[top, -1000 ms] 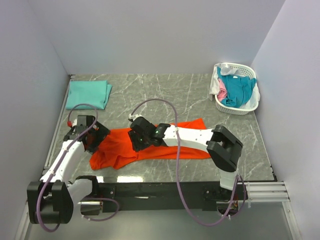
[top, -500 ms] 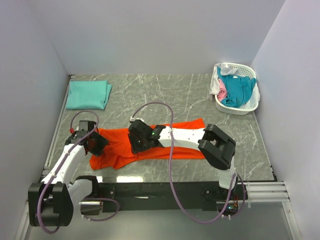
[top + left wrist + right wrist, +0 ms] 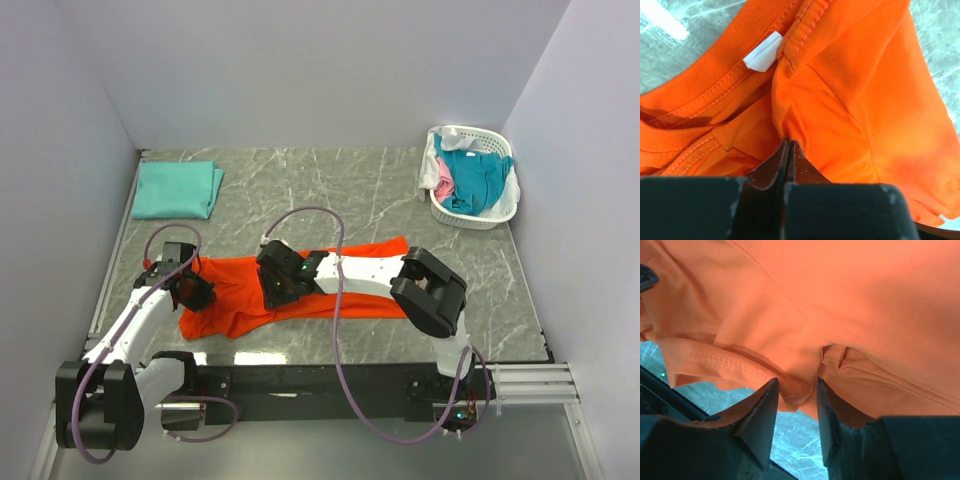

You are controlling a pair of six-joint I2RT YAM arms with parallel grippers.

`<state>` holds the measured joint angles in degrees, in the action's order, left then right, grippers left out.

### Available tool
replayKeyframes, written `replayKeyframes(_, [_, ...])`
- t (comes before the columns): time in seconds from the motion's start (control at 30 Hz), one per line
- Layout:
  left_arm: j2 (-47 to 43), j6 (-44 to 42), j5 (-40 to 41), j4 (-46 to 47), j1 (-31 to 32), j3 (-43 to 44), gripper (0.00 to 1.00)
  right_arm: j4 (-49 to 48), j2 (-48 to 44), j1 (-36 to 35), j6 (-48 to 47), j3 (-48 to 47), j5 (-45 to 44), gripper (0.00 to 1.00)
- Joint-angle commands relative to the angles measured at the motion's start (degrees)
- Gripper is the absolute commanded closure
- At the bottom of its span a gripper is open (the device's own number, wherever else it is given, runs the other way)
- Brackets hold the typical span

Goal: Fold and stack the t-shirts
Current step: Fold the tshirt

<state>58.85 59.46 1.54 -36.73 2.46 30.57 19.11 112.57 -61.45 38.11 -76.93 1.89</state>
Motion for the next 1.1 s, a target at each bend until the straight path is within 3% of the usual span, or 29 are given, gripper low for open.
replayKeyframes(0.0, [-1.4, 0.2, 1.7, -0.3, 0.3, 0.3, 0.99, 0.0, 0.8, 0.2, 0.8, -2.1, 0.8, 0.6])
replayKeyframes(0.03, [-1.9, 0.3, 1.8, -0.1, 0.4, 0.1, 0.99, -0.1, 0.8, 0.3, 0.9, -2.0, 0.9, 0.63])
replayKeyframes(0.07, [-2.8, 0.5, 2.0, -0.1, 0.3, 0.1, 0.99, -0.5, 0.5, 0.2, 0.8, -1.7, 1.1, 0.76])
replayKeyframes(0.17, [-4.0, 0.6, 2.9, -0.7, 0.4, 0.9, 0.99, -0.3, -1.0, 0.2, 0.4, -1.5, 0.2, 1.0])
replayKeyframes(0.37, [-5.1, 1.2, 5.7, -2.5, 0.3, 2.7, 0.99, 1.5, -3.9, 0.4, -0.6, -1.3, -3.0, 1.0])
replayKeyframes(0.7, [-5.2, 0.5, 6.5, -2.4, 0.3, 5.2, 0.99, 1.6, -5.9, 2.5, -1.3, -0.5, -0.5, 1.0])
replayKeyframes(1.07, [1.3, 0.4, 6.5, -1.0, 0.3, 4.6, 0.99, 1.4, -2.8, 3.0, -0.8, 1.0, -1.8, 0.99])
